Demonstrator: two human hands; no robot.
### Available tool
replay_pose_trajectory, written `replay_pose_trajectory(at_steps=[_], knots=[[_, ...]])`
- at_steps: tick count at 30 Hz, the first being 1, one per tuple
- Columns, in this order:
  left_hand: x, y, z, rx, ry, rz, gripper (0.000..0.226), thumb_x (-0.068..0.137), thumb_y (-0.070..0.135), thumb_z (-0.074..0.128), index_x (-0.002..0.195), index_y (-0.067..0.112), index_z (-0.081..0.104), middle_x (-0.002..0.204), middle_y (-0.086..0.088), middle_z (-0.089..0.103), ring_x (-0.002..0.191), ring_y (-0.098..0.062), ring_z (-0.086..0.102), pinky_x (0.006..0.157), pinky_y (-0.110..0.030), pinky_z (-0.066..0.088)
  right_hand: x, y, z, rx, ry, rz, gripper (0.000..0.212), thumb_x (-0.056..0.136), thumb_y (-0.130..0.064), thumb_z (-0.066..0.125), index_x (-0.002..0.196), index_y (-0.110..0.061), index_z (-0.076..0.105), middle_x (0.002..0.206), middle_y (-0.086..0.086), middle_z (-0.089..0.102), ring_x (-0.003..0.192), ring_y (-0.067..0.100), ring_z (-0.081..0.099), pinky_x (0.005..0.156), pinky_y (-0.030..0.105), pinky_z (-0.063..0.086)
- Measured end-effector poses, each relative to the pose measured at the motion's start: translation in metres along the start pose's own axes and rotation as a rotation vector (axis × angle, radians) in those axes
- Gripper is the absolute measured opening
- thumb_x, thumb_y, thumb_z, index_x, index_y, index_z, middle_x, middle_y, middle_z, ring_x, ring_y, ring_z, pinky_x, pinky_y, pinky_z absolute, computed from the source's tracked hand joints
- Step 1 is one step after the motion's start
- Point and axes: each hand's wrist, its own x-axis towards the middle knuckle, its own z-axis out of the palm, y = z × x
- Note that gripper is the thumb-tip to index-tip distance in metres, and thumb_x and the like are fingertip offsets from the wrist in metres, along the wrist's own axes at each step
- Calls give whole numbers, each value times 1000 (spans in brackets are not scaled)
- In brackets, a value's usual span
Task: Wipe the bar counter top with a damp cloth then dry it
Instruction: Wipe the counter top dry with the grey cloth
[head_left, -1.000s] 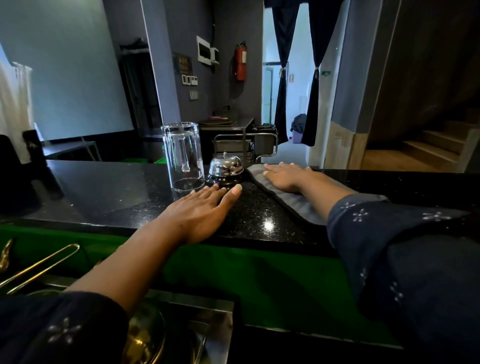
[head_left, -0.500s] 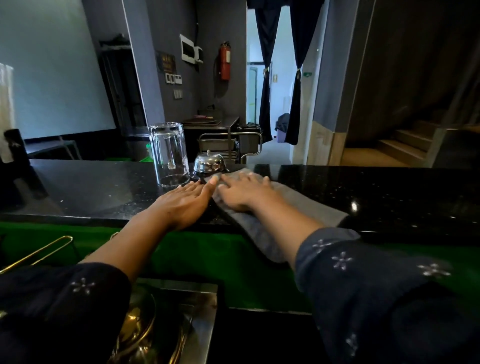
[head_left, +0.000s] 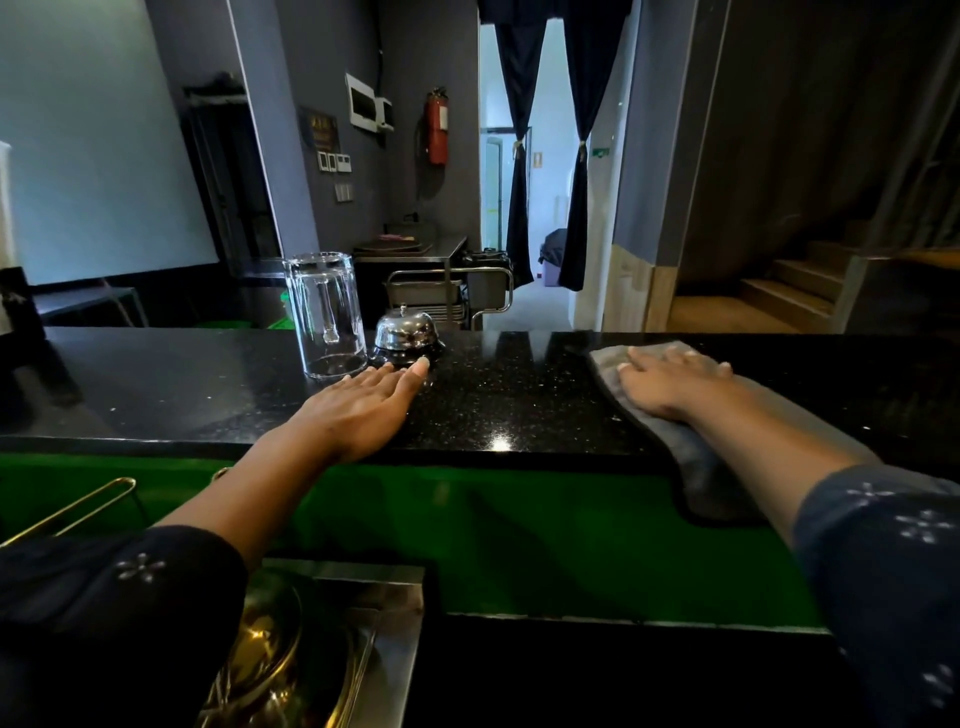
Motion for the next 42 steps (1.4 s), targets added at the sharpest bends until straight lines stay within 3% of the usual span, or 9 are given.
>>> replay_pose_trajectory(at_steps=[8,13,18,22,27,31,34,37,42], knots=[[-5,4,-5,-49,2,-27,80,84,69,-7,153,30,8,160,2,11,147,-11,8,117,-32,3,-72,-160,14,74,-18,-463,59,100,-53,14,156,-36,7,165,11,0,150,32,-3,117,59,-7],[-10,5,-6,-70,1,-16,67,92,62,-4,151,32,4,160,0,10,147,-13,6,116,-31,3,-60,-110,10,82,-38,-499,59,98,-62,13,154,-44,10,165,1,3,151,26,2,117,56,-2],[-9,4,-6,-83,9,1,63,93,60,-4,150,35,3,160,2,11,147,-12,7,116,-31,3,-18,-38,8,59,-6,-260,59,98,-63,13,154,-43,13,165,2,6,151,27,6,116,58,1],[-1,0,-2,-53,11,19,70,91,63,-5,152,31,6,160,2,10,147,-11,6,118,-33,3,-8,-43,6,41,-4,-162,57,99,-59,14,154,-43,11,165,7,6,150,31,6,117,60,1],[-5,6,-5,-53,7,-15,71,92,63,-3,152,28,9,160,1,11,147,-13,7,117,-34,3,-50,-119,7,56,5,-423,55,100,-57,15,153,-43,14,164,10,8,150,32,6,117,60,0],[-14,8,-12,-119,21,-66,99,74,81,-9,151,29,24,158,-5,23,146,-20,17,118,-41,12,-93,-164,11,67,-30,-607,57,100,-55,18,154,-37,17,165,6,7,151,27,4,118,57,-3],[-18,13,-14,-119,10,-66,83,87,70,-5,153,26,20,159,-4,20,147,-18,14,117,-37,8,-102,-142,11,79,-84,-685,56,101,-55,18,154,-40,15,165,-1,4,151,22,1,118,54,-4],[-21,14,-11,-112,16,-36,69,93,60,-4,153,28,9,160,-3,14,147,-14,9,116,-31,5,-89,-106,7,74,-108,-665,53,101,-58,18,152,-48,11,165,-7,3,151,18,0,117,53,-4],[-10,5,-5,-73,-11,15,75,87,66,-8,152,31,6,161,2,9,147,-11,4,117,-33,1,-34,-94,4,45,-112,-525,54,100,-60,14,152,-50,7,165,-4,0,151,22,-1,117,54,-4]])
